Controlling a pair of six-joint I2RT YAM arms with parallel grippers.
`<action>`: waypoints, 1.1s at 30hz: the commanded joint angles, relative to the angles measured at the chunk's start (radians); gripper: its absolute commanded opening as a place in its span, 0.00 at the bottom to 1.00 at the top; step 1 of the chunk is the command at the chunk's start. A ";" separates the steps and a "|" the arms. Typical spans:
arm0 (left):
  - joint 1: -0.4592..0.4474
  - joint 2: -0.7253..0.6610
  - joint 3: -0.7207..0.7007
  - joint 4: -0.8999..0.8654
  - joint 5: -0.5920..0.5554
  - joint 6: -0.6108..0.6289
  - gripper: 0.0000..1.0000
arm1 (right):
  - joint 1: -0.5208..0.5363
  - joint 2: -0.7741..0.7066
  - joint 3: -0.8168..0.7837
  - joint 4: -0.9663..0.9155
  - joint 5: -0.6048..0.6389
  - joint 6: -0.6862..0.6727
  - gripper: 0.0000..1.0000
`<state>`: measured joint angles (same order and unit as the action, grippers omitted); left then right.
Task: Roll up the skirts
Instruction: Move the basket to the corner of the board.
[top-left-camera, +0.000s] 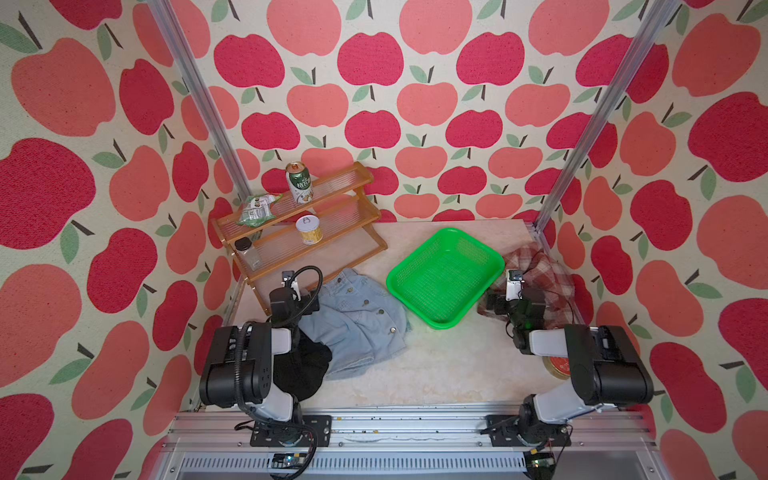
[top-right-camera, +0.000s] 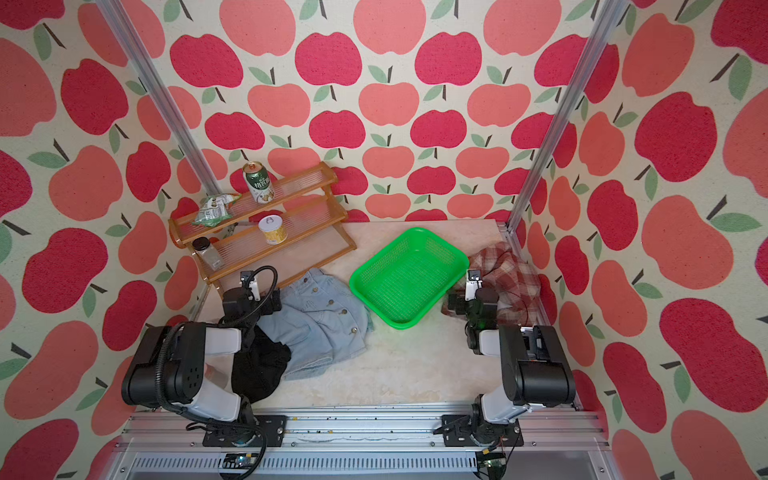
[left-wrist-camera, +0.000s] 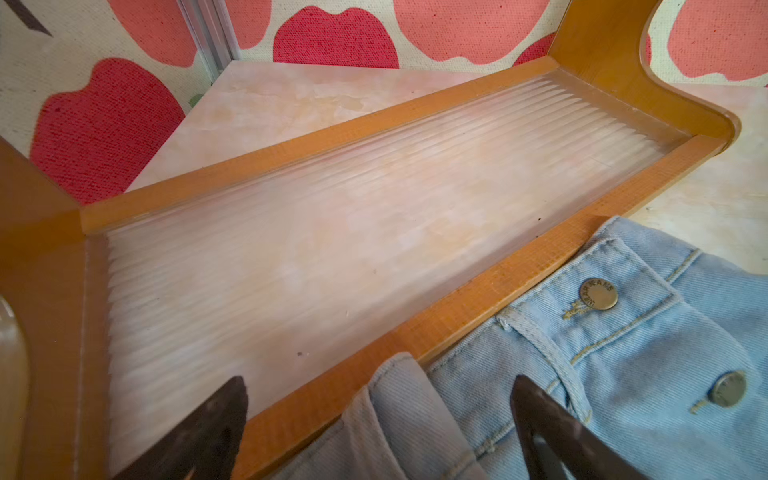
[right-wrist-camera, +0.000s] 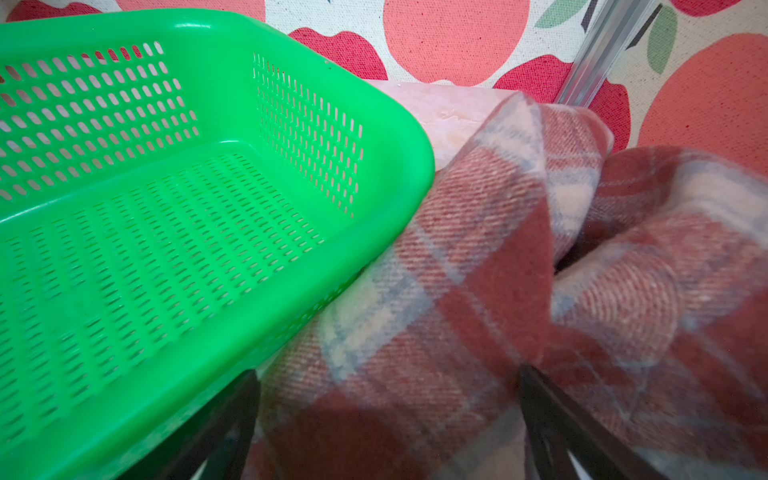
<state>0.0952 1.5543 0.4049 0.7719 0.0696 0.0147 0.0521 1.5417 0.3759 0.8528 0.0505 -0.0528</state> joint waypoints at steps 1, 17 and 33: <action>0.007 0.013 0.020 0.024 0.019 -0.014 0.99 | 0.006 0.012 0.020 0.020 0.006 -0.009 0.99; 0.009 0.013 0.020 0.023 0.022 -0.015 0.99 | -0.014 0.012 0.025 0.013 -0.029 0.008 0.99; 0.021 0.012 0.020 0.025 0.049 -0.020 0.59 | 0.002 -0.019 0.021 0.007 0.105 0.028 0.90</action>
<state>0.1093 1.5543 0.4053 0.7723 0.0963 0.0044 0.0456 1.5410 0.3779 0.8524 0.0616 -0.0490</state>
